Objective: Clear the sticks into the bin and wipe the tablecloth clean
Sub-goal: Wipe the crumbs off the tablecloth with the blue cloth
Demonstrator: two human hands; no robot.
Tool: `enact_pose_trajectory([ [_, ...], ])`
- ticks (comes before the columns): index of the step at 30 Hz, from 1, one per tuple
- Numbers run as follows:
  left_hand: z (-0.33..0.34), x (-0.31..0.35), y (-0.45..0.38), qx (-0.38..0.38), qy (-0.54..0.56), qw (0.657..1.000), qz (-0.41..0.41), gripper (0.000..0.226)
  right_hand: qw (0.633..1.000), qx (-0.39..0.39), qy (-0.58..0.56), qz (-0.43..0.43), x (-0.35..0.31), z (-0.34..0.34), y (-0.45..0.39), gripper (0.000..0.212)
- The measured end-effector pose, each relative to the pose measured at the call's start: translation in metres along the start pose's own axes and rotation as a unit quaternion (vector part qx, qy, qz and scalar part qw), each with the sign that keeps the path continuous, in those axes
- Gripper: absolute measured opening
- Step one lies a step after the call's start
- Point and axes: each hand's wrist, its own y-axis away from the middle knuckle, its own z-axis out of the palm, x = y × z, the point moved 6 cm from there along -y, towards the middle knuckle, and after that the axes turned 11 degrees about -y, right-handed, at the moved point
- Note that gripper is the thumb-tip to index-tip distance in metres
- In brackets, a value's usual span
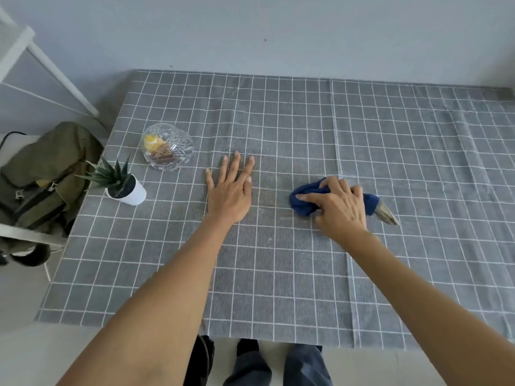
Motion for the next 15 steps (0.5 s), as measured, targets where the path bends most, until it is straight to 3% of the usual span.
enact_pose_trajectory([
  [4, -0.003, -0.006, 0.015, -0.016, 0.032, 0.998, 0.056, 0.053, 0.999, 0.011, -0.035, 0.018, -0.003, 0.000, -0.007, 0.045],
  [10, 0.004, -0.002, 0.046, -0.090, -0.034, 0.990, 0.104, 0.110, 0.998, 0.009, -0.056, -0.020, -0.033, 0.011, -0.020, 0.053],
  [15, 0.007, -0.004, 0.046, -0.091, -0.044, 0.989, 0.105, 0.124, 0.998, 0.010, -0.024, -0.049, -0.046, 0.020, -0.018, 0.056],
])
